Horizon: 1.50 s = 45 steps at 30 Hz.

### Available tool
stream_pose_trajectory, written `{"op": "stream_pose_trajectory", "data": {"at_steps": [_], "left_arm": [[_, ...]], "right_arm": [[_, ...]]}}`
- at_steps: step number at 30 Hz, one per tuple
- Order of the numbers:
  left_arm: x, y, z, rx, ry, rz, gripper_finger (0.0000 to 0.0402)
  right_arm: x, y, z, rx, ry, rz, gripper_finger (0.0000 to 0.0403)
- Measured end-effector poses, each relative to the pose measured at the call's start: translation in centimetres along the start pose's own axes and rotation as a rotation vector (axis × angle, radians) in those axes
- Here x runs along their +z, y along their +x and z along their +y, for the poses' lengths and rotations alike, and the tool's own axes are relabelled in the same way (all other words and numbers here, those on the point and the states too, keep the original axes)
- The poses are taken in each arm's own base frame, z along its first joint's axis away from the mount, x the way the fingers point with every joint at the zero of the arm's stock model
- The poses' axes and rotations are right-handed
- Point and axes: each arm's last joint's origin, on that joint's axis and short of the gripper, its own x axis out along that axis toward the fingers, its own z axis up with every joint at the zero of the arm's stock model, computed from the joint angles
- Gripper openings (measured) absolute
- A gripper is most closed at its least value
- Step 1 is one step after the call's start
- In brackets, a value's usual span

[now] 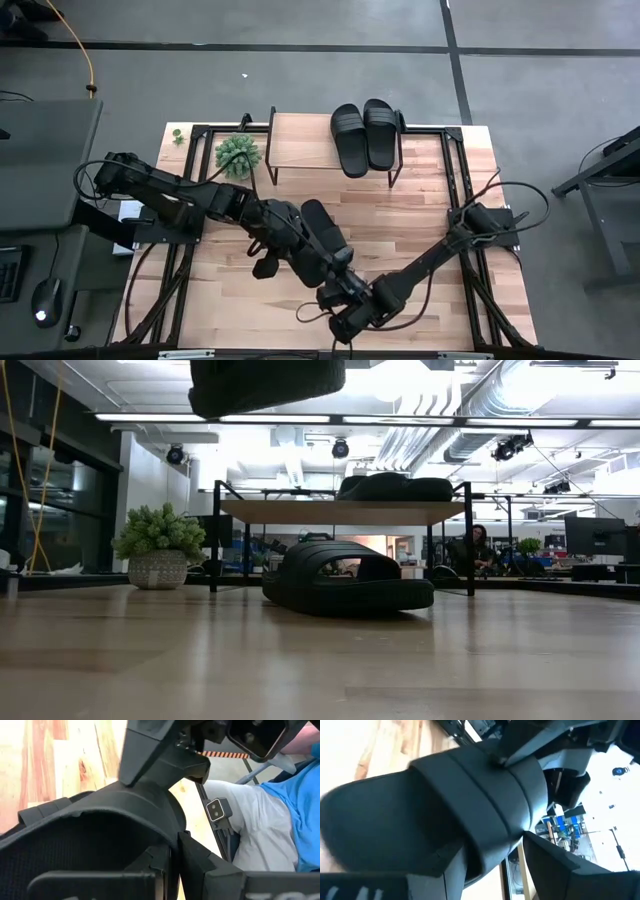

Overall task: Pick and place slides into the shelf
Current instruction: Put the black slide on the shelf

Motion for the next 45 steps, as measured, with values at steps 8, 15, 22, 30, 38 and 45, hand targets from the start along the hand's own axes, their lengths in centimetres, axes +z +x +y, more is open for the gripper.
{"op": "stream_pose_trajectory", "data": {"at_steps": [8,15,22,30,38,45], "left_arm": [[0.0,0.0,0.0,-0.001,0.001,-0.001,0.0022],[0.0,0.0,0.0,-0.007,0.0,0.001,0.0025],[0.0,0.0,0.0,0.01,0.028,0.001,0.0027],[-0.5,0.0,0.3,0.121,0.019,0.039,0.0045],[-0.9,-0.2,0.9,0.282,0.037,0.058,0.0085],[-1.0,-0.5,1.5,0.498,0.105,0.058,0.0131]], "right_arm": [[-0.1,1.2,-0.5,-0.014,0.031,0.023,0.0178],[-0.1,1.2,-0.5,-0.001,0.063,0.021,0.0126],[-0.2,1.2,-0.5,0.002,0.08,0.023,0.0037],[-0.2,1.3,-0.5,0.003,0.085,0.026,0.0005],[-0.9,1.7,-0.5,0.007,0.078,0.063,0.0001],[-2.2,2.4,-1.1,0.0,0.116,0.136,0.0001]]}}
